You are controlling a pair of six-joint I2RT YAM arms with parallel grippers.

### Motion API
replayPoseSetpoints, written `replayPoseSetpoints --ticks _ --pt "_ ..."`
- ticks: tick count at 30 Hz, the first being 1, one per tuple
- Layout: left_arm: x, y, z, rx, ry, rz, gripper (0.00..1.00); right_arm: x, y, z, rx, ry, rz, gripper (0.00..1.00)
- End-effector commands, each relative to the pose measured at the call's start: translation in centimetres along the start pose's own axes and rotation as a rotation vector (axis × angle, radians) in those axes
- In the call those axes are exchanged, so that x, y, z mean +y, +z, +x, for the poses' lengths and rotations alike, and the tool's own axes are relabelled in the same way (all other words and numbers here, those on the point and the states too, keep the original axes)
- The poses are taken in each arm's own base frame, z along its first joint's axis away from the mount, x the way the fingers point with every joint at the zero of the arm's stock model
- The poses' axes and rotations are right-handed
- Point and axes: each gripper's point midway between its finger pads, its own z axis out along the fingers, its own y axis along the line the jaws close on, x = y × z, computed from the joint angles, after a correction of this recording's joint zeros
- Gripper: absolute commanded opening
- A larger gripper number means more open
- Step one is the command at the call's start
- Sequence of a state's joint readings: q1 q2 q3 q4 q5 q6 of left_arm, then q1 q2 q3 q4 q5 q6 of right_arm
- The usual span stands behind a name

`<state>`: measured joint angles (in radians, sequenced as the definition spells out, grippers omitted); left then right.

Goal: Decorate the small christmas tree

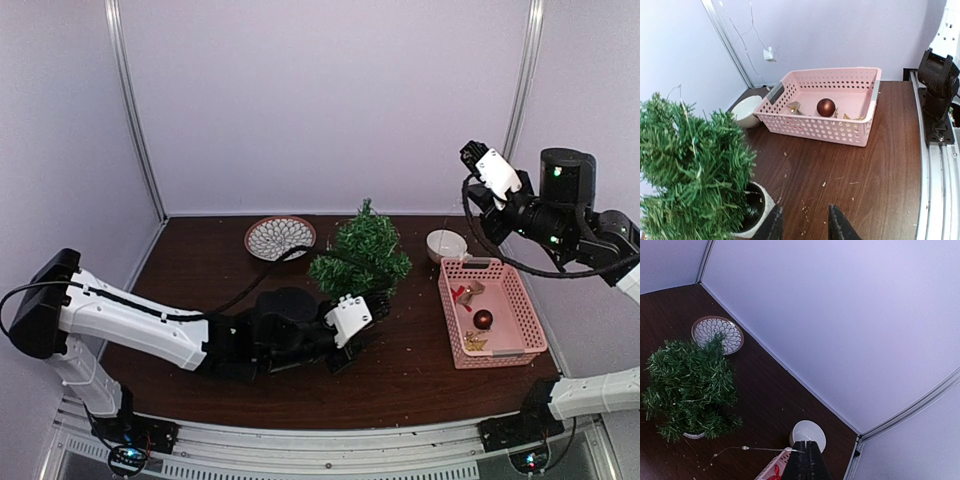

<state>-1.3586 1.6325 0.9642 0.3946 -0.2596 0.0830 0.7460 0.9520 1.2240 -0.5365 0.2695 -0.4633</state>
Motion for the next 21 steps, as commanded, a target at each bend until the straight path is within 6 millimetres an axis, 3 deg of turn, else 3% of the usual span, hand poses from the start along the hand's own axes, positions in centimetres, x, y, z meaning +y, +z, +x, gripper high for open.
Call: replayPoseSetpoints --ticks 1,7,12,16,21 --pt "0.6 0.7 -5.2 -0.101 0.046 0.006 0.32 1.0 -1.7 -1.2 -0.078 0.014 -0.086 0.0" --pt "3.4 -0.9 -11.0 -0.214 -0.117 0.181 0.36 2.9 -4.0 -2.8 -0.222 -0.043 -0.213 0.0" --pt "7.4 -2.3 -12.4 -0.202 -0.143 0.25 0.36 4.5 -5.8 -3.6 -0.305 -0.081 -0.318 0.0" --pt "8.2 -1.6 -12.9 -0.201 0.028 0.264 0.35 5.5 -6.7 -3.5 -0.33 -0.104 -0.38 0.0" --pt "7.9 1.1 -15.9 -0.26 0.065 0.338 0.35 6.2 -7.2 -3.3 -0.346 -0.113 -0.414 0.0"
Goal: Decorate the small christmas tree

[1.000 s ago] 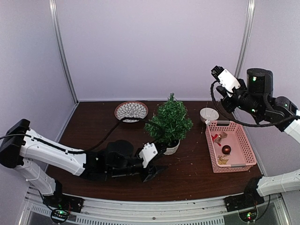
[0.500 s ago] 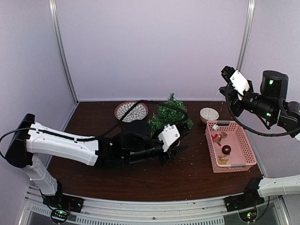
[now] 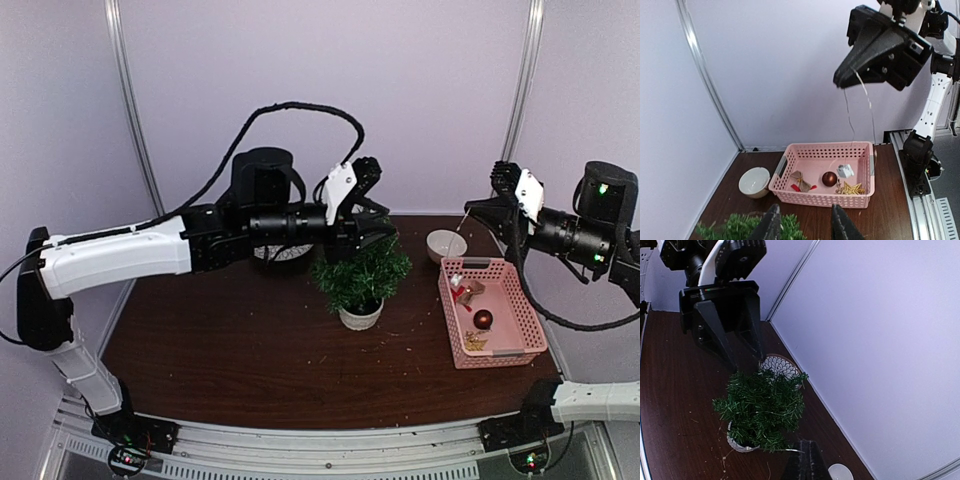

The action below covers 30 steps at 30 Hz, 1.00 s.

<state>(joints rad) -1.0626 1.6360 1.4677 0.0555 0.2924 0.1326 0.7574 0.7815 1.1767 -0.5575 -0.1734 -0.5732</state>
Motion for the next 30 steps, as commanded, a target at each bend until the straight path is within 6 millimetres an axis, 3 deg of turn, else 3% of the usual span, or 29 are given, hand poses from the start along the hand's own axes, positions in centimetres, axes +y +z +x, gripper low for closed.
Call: replayPoseSetpoints --ticks 1,4,8,17,30 --pt "-1.6 3.1 -1.9 -0.058 0.059 0.152 0.35 1.7 -0.2 -0.2 -0.036 -0.016 -0.079 0.0" --pt "-2.6 4.9 -3.8 -0.139 0.025 0.237 0.35 1.9 0.0 -0.4 -0.046 -0.018 -0.092 0.0" --pt "-5.3 6.7 -4.0 -0.163 0.015 0.341 0.37 2.0 0.4 -0.9 -0.068 -0.013 -0.101 0.0" --pt "-7.1 7.4 -4.1 -0.19 -0.024 0.407 0.4 2.6 1.0 -1.2 -0.095 0.007 -0.132 0.0" --pt "-4.4 8.6 -2.6 -0.131 -0.087 0.214 0.34 2.7 1.3 -1.8 -0.117 0.014 -0.138 0.0"
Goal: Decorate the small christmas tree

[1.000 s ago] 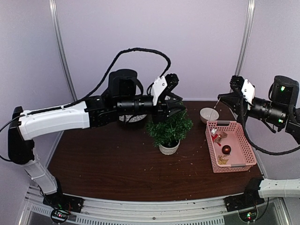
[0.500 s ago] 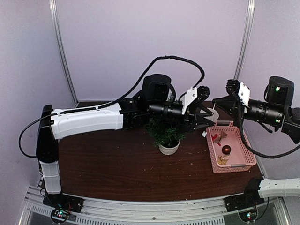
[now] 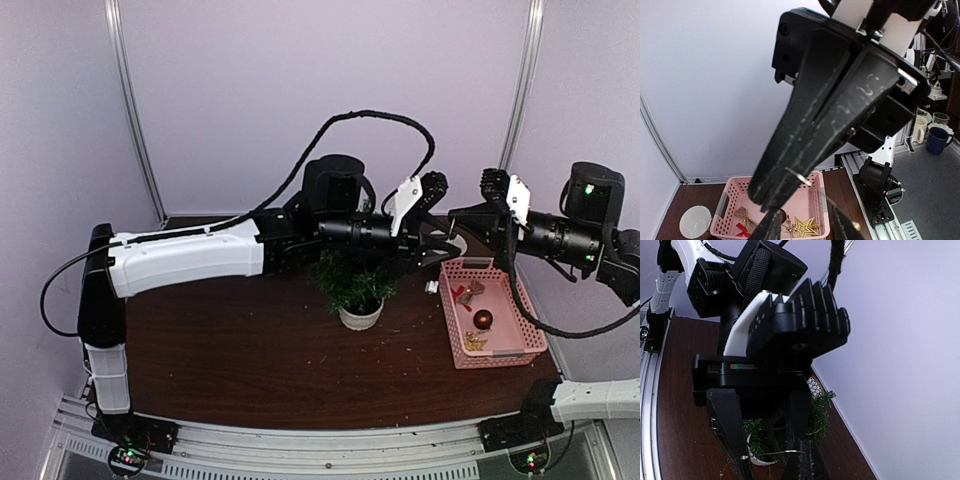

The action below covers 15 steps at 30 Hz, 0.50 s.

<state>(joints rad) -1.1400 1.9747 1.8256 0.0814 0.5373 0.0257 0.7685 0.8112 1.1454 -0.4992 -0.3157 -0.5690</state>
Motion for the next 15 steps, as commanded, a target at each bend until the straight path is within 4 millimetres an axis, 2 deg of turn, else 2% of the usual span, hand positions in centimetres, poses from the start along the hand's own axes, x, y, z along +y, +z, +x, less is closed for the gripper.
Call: replayPoseSetpoints --ticks 1,9,12,15 --pt "1.8 -0.3 -0.6 -0.024 0.001 -0.104 0.34 0.2 0.1 -0.7 -0.036 0.01 -0.007 0.0" --pt "1.8 -1.2 0.4 0.027 -0.024 -0.142 0.37 -0.2 -0.1 -0.6 -0.031 0.014 0.018 0.0" --pt "1.5 -1.1 0.0 0.01 -0.015 -0.132 0.41 0.1 0.1 -0.5 -0.034 0.02 0.005 0.0" --pt "1.4 -0.8 -0.8 -0.015 -0.005 -0.118 0.39 0.2 0.2 -0.5 -0.038 0.03 0.001 0.0"
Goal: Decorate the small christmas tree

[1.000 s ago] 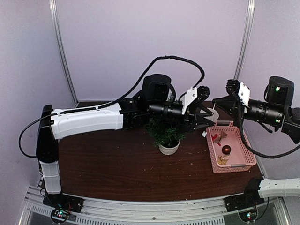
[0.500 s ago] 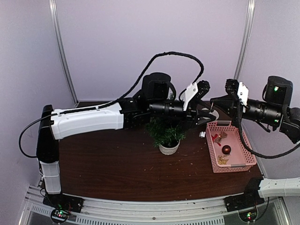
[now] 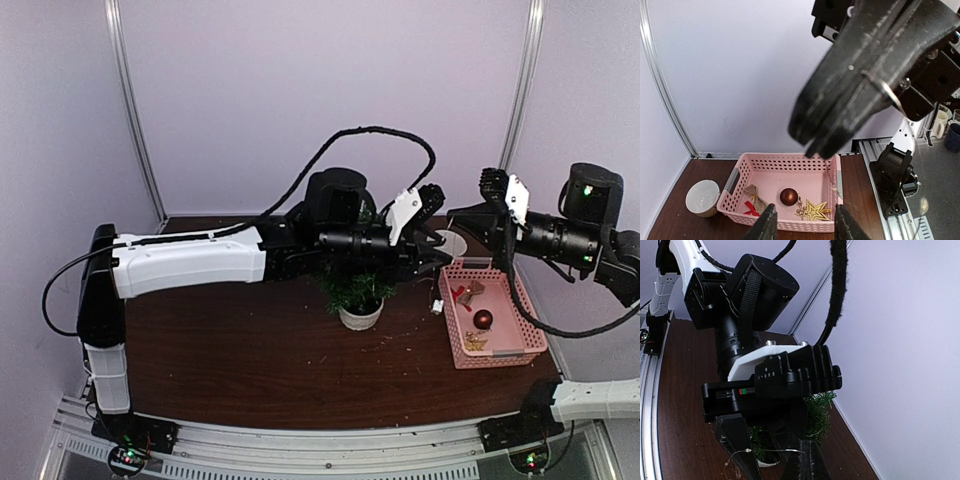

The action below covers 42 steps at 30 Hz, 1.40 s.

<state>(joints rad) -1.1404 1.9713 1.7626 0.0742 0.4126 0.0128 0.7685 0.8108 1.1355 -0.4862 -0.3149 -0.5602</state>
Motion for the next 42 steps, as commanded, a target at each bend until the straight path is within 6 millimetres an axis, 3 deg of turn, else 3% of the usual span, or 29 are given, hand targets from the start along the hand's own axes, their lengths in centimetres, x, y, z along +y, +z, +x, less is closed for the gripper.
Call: replayPoseSetpoints --ticks 1,5,10,14,23,31,42 --pt "-0.5 -1.0 -4.3 -0.108 0.038 0.003 0.38 0.1 0.1 -0.6 -0.037 0.024 0.0 0.0" --pt "-0.3 -1.1 -5.3 -0.145 0.008 -0.004 0.3 0.1 0.2 -0.8 -0.044 0.028 -0.003 0.0" --pt "-0.3 -1.2 -6.1 -0.161 0.022 -0.007 0.12 0.3 0.3 -0.8 -0.051 0.036 -0.013 0.0" --pt "-1.1 -1.3 -6.4 -0.172 0.016 0.043 0.24 0.3 0.4 -0.9 -0.054 0.037 -0.011 0.0" --pt "-2.9 -1.7 -6.2 -0.178 0.02 0.142 0.35 0.5 0.4 -0.7 -0.049 0.04 -0.015 0.0" --pt "-3.4 -2.2 -4.8 -0.125 0.017 0.161 0.44 0.5 0.2 -0.6 -0.045 0.037 -0.011 0.0" --pt "-1.7 -1.7 -6.6 -0.187 -0.027 0.083 0.31 0.8 0.5 -0.8 -0.057 0.058 -0.033 0.0"
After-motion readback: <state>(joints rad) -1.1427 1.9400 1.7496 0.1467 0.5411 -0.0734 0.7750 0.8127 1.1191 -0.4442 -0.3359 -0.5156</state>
